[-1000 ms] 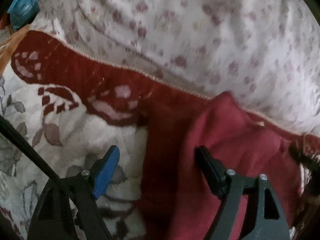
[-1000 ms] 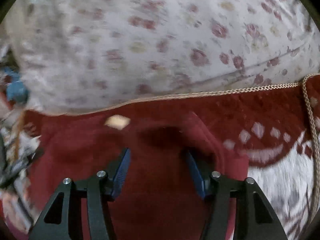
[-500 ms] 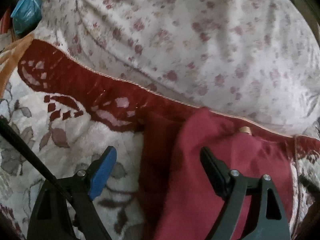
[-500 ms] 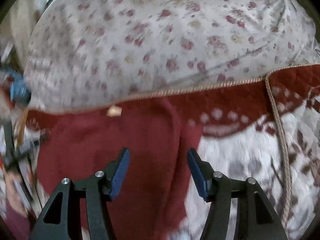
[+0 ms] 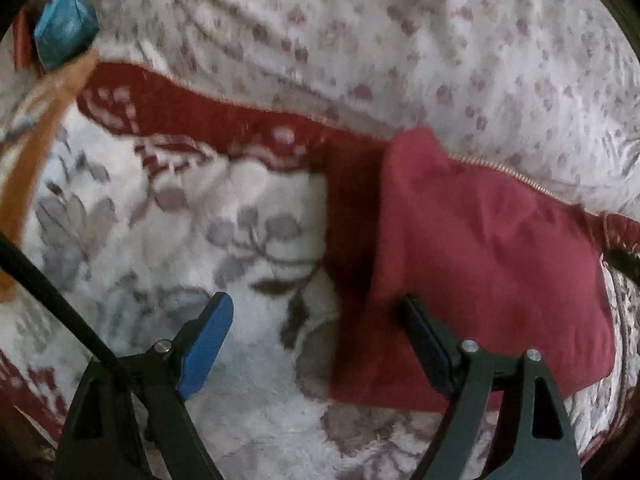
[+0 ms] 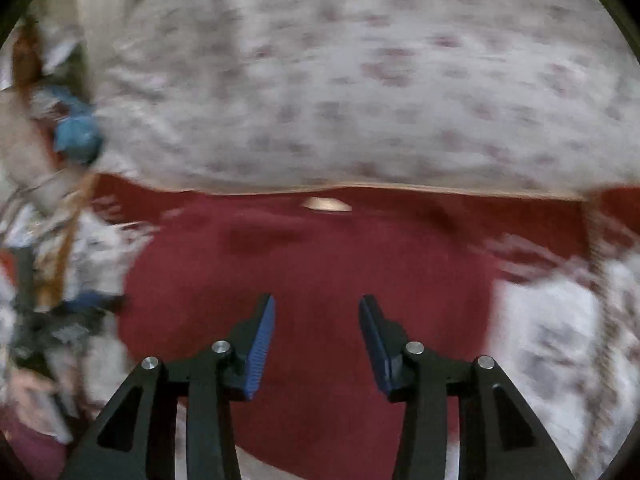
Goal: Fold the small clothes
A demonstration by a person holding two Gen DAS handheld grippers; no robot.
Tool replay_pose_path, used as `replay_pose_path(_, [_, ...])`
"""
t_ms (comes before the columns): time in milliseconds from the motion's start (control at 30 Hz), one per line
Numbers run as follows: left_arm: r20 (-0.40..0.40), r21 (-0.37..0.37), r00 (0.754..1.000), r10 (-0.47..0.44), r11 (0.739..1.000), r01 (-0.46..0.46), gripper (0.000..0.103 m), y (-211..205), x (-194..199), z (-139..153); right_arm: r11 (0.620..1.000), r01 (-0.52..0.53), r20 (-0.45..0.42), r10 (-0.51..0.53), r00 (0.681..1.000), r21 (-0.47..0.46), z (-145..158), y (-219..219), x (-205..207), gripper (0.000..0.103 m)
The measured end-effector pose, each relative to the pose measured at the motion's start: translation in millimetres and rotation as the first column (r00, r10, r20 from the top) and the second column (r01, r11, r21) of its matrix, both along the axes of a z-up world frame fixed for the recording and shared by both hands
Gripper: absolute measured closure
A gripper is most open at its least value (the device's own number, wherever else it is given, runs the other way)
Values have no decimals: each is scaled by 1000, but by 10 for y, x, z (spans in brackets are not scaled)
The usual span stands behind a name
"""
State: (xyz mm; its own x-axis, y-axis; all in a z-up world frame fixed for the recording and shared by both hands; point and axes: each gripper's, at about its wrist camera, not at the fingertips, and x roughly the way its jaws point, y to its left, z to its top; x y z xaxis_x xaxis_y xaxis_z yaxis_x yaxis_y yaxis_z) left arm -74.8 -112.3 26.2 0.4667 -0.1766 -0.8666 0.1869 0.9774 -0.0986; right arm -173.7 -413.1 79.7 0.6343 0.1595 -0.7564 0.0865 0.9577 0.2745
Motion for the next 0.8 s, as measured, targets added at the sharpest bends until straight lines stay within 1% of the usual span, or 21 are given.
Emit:
replay_pose_path(67, [-32, -32, 999, 14, 999, -15, 19, 38, 48, -88, 998, -59, 3, 59, 998, 15, -37, 283, 294, 55])
replay_pose_path(100, [-43, -43, 999, 14, 999, -16, 19, 52, 71, -115, 996, -87, 22, 87, 996, 25, -48, 439, 497, 54])
replay_pose_path(133, [-50, -50, 999, 11, 999, -13, 19, 60, 91, -134, 994, -106, 36, 104, 994, 40, -71, 550, 639, 51])
replay_pose_path(167, [-50, -52, 999, 10, 999, -13, 18, 64, 104, -146, 990, -125, 47, 122, 991, 67, -89, 641, 838, 35])
replay_pose_path(200, [-47, -53, 999, 11, 999, -13, 16, 66, 109, -155, 988, -128, 41, 125, 991, 84, -127, 702, 1030, 20])
replay_pose_path(233, [-43, -50, 999, 13, 999, -15, 15, 58, 113, -167, 988, -119, 26, 117, 993, 96, -162, 747, 1203, 20])
replay_pose_path(300, [-42, -34, 999, 8, 999, -9, 15, 16, 116, -189, 984, -94, -26, 99, 995, 149, -250, 825, 1482, 20])
replay_pose_path(333, [-37, -25, 999, 2, 1000, -3, 15, -2, 116, -187, 975, -90, -65, 105, 992, 205, -305, 890, 1613, 20])
replay_pose_path(367, [-34, -23, 999, -4, 1000, 3, 15, -13, 124, -180, 966, -91, -88, 115, 989, 241, -317, 967, 1676, 20])
replay_pose_path(400, [-35, -24, 999, -7, 1000, 6, 15, -14, 131, -176, 962, -97, -104, 126, 986, 254, -334, 1040, 1727, 20])
replay_pose_path(467, [-48, -42, 999, -6, 999, 4, 15, 16, 154, -171, 970, -133, -144, 163, 976, 203, -388, 1296, 1830, 20])
replay_pose_path(500, [-52, -53, 999, -2, 999, 0, 15, 35, 159, -167, 975, -159, -163, 183, 969, 153, -424, 1423, 1878, 23])
replay_pose_path(533, [-53, -61, 999, -1, 998, -2, 15, 51, 157, -160, 979, -182, -179, 197, 964, 94, -475, 1541, 1930, 29])
replay_pose_path(567, [-52, -65, 999, -1, 998, -2, 15, 59, 154, -149, 980, -194, -191, 199, 961, 44, -533, 1626, 1978, 51])
replay_pose_path(600, [-51, -71, 999, 0, 997, -3, 15, 72, 151, -137, 980, -201, -191, 200, 961, 15, -581, 1667, 2015, 78])
replay_pose_path(633, [-49, -80, 999, 3, 997, -6, 15, 88, 151, -124, 979, -206, -186, 203, 961, 4, -611, 1663, 2028, 86])
replay_pose_path(700, [-53, -92, 999, 8, 996, -13, 15, 114, 165, -116, 979, -203, -177, 199, 964, -6, -645, 1633, 2066, 92])
replay_pose_path(800, [-62, -92, 998, 11, 996, -16, 15, 107, 201, -142, 980, -196, -131, 199, 971, 34, -615, 1607, 2111, 93])
